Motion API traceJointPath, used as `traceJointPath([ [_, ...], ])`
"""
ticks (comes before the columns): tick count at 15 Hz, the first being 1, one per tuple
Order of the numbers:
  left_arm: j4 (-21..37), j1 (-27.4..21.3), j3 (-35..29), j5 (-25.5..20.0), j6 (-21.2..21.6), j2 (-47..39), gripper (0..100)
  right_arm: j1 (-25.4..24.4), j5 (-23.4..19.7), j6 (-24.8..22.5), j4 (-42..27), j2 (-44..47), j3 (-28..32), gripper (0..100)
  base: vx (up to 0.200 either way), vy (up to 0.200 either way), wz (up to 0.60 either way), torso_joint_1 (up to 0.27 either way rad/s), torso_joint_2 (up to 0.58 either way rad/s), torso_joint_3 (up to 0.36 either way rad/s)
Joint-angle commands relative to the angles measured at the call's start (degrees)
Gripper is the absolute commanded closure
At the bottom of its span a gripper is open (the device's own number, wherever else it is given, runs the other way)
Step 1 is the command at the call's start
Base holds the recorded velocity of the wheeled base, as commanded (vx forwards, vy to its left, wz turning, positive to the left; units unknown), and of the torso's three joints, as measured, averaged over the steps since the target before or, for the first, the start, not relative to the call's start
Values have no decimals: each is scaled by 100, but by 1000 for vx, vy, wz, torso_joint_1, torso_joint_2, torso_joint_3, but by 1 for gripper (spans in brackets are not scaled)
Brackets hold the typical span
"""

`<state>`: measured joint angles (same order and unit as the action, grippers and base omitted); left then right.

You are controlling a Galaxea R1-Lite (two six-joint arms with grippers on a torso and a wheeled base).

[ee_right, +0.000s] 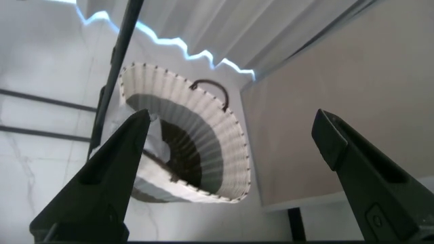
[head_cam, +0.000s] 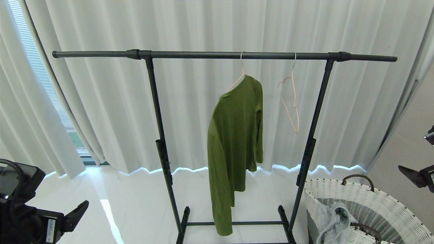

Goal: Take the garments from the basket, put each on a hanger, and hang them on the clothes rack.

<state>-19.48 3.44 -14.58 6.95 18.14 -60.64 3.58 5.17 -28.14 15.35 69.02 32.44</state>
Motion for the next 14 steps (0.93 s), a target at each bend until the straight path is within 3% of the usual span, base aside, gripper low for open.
traceJointPath([
  [1, -3, -282, -124, -1, -258, -62, 0, 2, 2, 1, 3, 23, -80, 0, 0, 0, 0, -183, 491, 320],
  [3, -3, -687, -344, 43, -610, -168, 0, 2, 2, 1, 3, 15, -115, 0, 0, 0, 0, -166, 483, 320],
  [9, -3, -871, -353, 43, -592, -291, 0, 2, 10, -87, 12, -3, -168, 0, 0, 0, 0, -134, 462, 327],
  [14, -3, -880, -326, 43, -592, -265, 0, 2, 2, -570, 12, 6, -238, 0, 0, 0, 0, -26, 125, 91],
])
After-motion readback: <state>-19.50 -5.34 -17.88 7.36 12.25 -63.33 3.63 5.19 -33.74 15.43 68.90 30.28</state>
